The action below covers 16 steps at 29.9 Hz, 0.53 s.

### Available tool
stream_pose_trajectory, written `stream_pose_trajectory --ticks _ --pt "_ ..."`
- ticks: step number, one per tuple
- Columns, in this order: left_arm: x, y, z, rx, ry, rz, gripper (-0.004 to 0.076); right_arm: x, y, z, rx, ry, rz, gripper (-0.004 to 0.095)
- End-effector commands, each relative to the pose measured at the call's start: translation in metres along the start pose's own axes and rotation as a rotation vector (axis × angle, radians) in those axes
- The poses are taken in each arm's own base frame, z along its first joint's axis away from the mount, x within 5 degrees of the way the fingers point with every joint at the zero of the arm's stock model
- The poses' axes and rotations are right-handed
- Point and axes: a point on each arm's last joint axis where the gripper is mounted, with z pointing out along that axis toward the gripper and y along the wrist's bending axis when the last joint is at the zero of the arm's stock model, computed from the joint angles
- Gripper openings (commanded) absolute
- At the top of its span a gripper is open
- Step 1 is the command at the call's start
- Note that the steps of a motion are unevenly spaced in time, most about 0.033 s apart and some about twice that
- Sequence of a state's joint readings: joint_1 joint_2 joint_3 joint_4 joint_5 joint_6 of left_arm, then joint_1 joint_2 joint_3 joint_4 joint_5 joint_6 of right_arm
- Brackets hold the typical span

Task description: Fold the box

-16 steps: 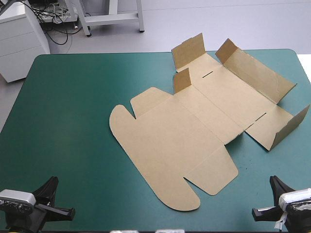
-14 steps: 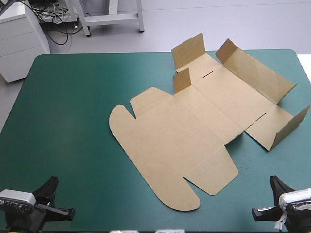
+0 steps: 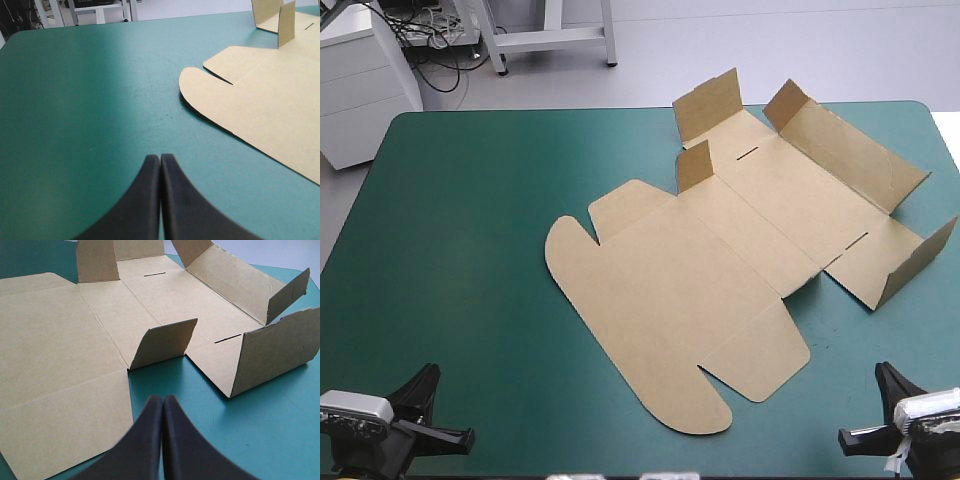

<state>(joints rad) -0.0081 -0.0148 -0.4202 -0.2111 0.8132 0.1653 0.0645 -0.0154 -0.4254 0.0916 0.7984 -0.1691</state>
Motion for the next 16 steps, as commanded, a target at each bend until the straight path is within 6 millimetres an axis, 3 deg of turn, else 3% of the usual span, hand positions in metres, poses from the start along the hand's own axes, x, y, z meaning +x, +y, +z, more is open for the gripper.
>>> stream_pose_trajectory --ticks 1,9,16 --pt "-0.0105 -0.0005 -0.0058 0.0 -0.099 -0.006 -0.0032 -0.0123 -0.001 -0.0102 0.022 -0.124 -0.004 -0.0021" --pt "-0.0105 -0.0005 -0.0058 0.0 -0.099 -0.006 -0.0032 -0.0123 -0.001 -0.0102 0.022 -0.124 -0.004 0.0031" --pt "-0.0105 -0.0005 -0.0058 0.0 -0.099 -0.006 -0.0032 -0.0123 -0.001 -0.0102 0.022 -0.124 -0.004 0.0298"
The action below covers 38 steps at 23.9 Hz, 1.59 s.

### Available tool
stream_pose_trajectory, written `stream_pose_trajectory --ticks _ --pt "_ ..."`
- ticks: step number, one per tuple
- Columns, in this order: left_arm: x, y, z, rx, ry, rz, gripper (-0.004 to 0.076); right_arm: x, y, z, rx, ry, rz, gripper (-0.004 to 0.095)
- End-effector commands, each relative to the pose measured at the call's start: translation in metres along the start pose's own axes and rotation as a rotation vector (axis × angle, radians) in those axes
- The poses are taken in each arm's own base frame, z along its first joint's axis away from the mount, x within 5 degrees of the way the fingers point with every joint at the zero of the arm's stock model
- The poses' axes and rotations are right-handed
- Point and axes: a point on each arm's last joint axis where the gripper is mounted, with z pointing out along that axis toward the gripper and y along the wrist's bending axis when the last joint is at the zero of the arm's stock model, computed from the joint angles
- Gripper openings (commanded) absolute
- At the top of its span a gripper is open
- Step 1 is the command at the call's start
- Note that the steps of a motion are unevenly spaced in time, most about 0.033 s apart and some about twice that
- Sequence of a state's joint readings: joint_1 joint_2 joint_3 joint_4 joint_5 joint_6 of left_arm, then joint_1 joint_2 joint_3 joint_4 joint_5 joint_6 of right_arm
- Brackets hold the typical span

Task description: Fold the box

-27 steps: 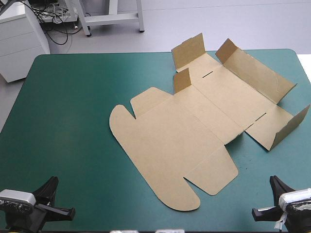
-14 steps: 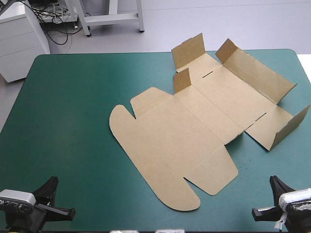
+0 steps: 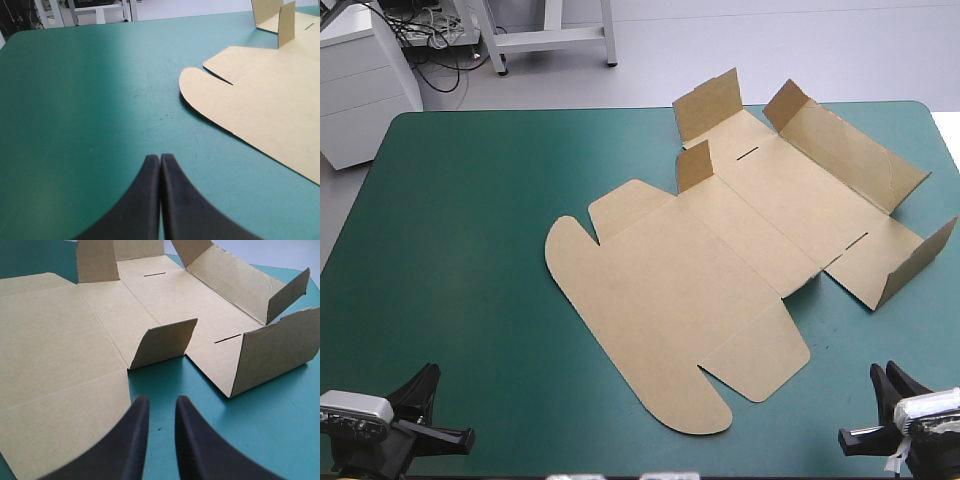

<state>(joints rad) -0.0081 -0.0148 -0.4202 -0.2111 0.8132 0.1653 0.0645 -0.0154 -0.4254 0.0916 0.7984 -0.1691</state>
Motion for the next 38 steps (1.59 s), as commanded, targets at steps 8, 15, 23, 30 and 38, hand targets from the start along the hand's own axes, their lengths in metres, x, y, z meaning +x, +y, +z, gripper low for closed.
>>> stream_pose_trajectory --ticks 8,15,23,30,38 --pt "-0.01 0.0 -0.006 0.0 -0.099 -0.006 -0.0032 -0.012 -0.001 -0.01 0.022 -0.124 -0.004 0.0566" --pt "-0.01 0.0 -0.006 0.0 -0.099 -0.006 -0.0032 -0.012 -0.001 -0.01 0.022 -0.124 0.001 0.0571" --pt "-0.01 0.0 -0.006 0.0 -0.099 -0.006 -0.0032 -0.046 -0.007 0.024 0.007 -0.006 0.415 0.0617" --pt "-0.01 0.0 -0.006 0.0 -0.099 -0.006 -0.0032 -0.081 -0.014 0.097 0.037 0.211 0.672 0.0617" --pt "-0.01 0.0 -0.006 0.0 -0.099 -0.006 -0.0032 -0.088 -0.016 0.18 0.061 0.381 0.889 0.0617"
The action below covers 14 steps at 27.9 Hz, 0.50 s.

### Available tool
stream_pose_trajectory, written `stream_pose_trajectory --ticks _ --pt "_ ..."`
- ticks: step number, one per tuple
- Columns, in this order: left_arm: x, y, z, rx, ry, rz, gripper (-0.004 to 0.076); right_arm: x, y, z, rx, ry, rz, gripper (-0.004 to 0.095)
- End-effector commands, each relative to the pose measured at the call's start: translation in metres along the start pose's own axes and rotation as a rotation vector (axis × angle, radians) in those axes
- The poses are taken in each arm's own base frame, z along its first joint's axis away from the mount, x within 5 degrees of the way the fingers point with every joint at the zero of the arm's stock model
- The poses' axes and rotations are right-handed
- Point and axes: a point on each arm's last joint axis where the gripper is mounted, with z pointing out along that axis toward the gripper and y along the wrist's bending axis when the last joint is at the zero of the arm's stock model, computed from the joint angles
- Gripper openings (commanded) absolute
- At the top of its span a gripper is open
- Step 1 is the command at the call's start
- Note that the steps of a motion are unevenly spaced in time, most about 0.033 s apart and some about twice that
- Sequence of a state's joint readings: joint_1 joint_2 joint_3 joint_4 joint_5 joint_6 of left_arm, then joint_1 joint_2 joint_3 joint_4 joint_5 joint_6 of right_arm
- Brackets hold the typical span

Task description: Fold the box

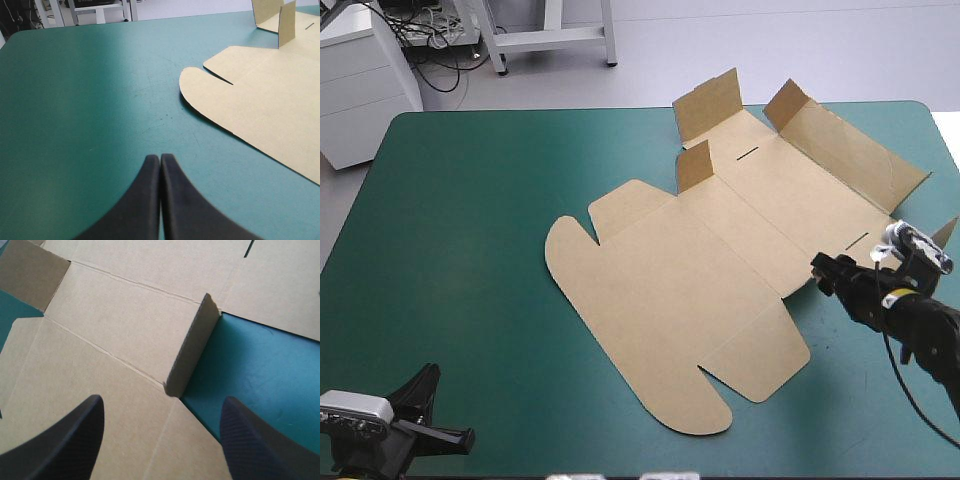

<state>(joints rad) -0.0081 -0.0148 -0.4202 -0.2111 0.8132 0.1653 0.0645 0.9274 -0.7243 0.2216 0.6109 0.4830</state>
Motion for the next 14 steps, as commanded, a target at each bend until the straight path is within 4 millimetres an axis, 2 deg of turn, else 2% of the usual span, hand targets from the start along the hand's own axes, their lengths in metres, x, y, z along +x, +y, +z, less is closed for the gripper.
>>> stream_pose_trajectory --ticks 1,3,6,14 --pt "-0.01 0.0 -0.006 0.002 -0.099 -0.005 -0.0032 -0.025 0.017 0.018 -0.051 -0.045 0.101 0.0617" --pt "-0.01 0.0 -0.006 0.002 -0.099 -0.005 -0.0032 -0.032 0.022 0.038 -0.017 0.034 0.133 0.0617" --pt "-0.01 0.0 -0.006 0.002 -0.099 -0.005 -0.0032 -0.032 0.021 0.055 0.035 0.115 0.139 0.0617" --pt "-0.01 0.0 -0.006 0.002 -0.099 -0.005 -0.0032 -0.038 0.018 0.077 0.046 0.079 0.253 0.0617"
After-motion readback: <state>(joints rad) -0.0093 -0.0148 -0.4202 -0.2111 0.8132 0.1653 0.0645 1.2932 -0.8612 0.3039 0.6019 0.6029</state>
